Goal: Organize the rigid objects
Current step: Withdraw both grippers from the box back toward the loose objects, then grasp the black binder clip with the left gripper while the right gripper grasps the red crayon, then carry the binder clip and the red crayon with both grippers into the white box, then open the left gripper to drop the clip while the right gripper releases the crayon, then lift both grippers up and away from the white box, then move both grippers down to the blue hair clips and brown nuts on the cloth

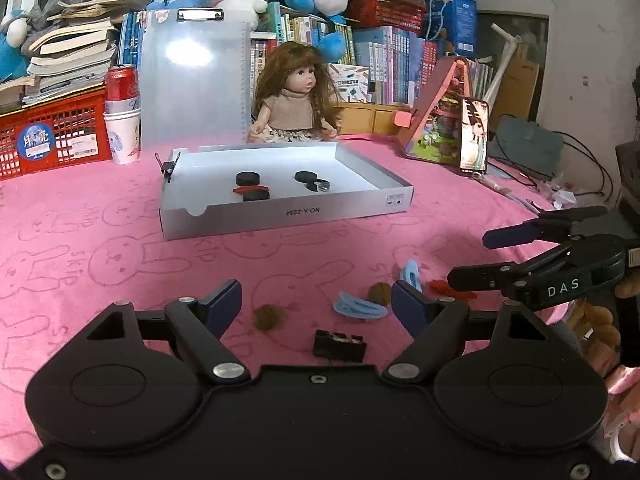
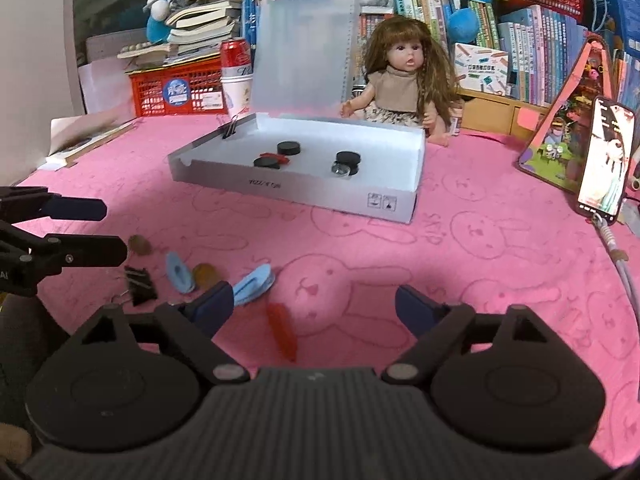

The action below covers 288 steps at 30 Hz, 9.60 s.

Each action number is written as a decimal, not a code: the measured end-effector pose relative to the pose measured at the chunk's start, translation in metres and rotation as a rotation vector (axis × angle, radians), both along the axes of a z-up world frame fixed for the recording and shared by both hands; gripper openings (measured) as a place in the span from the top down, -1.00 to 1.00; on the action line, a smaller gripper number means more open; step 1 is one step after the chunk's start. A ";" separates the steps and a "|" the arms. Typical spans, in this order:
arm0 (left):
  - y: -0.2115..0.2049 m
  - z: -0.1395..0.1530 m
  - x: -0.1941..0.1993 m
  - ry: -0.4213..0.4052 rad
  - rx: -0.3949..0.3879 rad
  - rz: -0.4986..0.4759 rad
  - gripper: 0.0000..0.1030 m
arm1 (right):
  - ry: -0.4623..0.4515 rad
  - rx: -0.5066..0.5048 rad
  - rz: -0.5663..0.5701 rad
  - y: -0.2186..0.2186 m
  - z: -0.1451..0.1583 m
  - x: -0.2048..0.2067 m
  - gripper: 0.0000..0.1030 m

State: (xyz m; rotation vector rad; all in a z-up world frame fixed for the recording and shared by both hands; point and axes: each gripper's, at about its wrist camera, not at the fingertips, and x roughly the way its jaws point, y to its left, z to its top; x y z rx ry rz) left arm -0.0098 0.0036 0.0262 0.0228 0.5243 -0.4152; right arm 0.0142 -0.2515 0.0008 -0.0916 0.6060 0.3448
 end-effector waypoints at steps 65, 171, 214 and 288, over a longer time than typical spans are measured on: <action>-0.016 -0.031 0.005 0.078 0.028 -0.047 0.40 | 0.089 -0.071 -0.105 0.034 -0.012 0.006 0.06; -0.029 -0.002 0.252 0.337 -0.068 0.168 0.41 | 0.406 0.115 -0.227 0.035 0.007 0.231 0.05; -0.030 0.019 0.221 0.266 -0.004 0.149 -0.19 | 0.309 0.111 -0.200 0.030 0.027 0.208 -0.56; 0.005 -0.019 0.030 0.055 0.079 -0.048 -0.35 | 0.012 -0.142 0.261 0.030 -0.011 0.032 -0.71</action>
